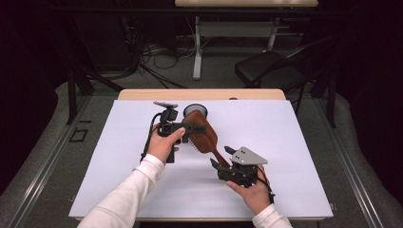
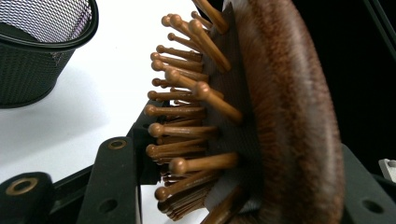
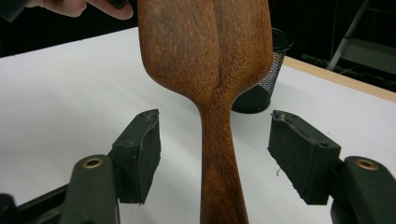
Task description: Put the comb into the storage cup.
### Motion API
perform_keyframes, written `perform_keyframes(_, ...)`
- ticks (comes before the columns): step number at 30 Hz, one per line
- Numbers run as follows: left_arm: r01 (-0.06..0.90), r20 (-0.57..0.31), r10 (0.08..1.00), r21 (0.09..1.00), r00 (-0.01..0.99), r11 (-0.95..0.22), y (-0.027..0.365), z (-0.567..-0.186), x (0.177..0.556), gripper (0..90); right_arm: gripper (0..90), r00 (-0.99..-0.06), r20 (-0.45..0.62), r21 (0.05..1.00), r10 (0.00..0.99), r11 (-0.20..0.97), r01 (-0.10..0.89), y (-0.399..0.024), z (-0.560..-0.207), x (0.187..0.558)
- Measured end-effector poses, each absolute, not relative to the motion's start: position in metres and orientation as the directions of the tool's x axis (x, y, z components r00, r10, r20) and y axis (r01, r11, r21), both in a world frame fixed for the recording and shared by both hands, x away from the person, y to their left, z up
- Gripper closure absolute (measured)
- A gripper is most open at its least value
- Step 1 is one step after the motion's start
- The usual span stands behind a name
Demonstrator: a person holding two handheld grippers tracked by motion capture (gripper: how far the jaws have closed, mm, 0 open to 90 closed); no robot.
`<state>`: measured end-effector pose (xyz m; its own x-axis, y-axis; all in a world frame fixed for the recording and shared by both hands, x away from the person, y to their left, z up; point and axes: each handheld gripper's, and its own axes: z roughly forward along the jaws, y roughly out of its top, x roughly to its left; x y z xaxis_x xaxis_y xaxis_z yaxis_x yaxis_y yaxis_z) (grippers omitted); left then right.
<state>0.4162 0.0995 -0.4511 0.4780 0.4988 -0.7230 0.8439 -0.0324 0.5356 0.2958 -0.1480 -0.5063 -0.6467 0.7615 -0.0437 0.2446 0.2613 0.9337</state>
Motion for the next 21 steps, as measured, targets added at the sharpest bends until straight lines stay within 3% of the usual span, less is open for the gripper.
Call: perform_keyframes(21, 0.840, -0.722, 0.504, 0.542, 0.475, -0.014, 0.1058, -0.4494, 0.4184, 49.1, 19.6, -0.647, -0.020, 0.928, 0.762, 0.254, 0.272, -0.1526, -0.5025, 0.2995)
